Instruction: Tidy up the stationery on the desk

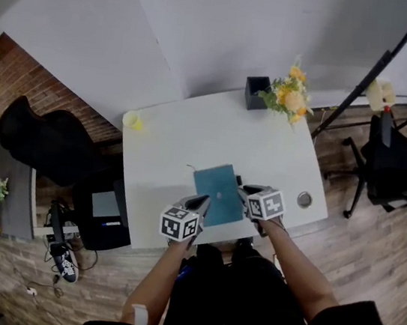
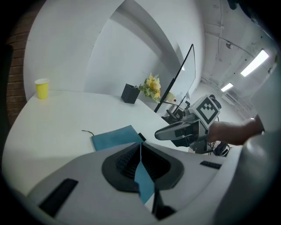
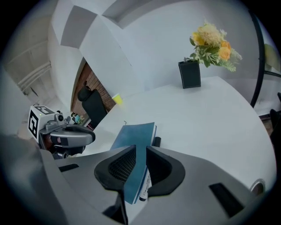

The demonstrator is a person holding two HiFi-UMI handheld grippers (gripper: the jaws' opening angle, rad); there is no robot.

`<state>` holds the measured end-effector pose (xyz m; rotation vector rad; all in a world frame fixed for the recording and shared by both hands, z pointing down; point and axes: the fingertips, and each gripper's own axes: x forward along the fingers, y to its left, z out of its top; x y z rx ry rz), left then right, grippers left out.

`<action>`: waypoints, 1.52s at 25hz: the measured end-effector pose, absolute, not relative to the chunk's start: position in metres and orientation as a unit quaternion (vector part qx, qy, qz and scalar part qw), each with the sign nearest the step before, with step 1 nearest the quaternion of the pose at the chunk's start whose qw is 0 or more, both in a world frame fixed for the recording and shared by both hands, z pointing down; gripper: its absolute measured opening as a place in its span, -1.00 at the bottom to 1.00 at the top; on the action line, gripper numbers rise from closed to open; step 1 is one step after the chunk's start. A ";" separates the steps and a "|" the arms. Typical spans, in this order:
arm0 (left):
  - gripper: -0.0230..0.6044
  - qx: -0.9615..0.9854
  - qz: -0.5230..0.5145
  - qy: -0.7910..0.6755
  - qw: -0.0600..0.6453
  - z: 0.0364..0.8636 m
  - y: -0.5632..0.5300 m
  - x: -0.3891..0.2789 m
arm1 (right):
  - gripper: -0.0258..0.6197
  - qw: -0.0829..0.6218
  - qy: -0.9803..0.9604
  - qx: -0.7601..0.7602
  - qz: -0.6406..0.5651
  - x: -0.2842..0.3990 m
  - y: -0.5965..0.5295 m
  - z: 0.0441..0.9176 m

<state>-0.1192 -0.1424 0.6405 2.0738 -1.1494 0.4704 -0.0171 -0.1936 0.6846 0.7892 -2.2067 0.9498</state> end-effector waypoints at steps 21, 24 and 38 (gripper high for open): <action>-0.90 0.848 0.055 -0.490 0.194 0.458 -0.154 -0.096 | -0.75 0.120 -0.966 0.175 0.147 -0.024 -0.175 0.451; -0.90 0.864 0.051 -0.472 0.168 0.431 -0.147 -0.082 | -0.75 0.074 -0.982 0.141 0.106 -0.021 -0.162 0.415; -0.92 0.892 0.020 -0.437 0.113 0.394 -0.067 -0.065 | -0.77 0.005 -0.992 0.093 0.090 -0.010 -0.104 0.398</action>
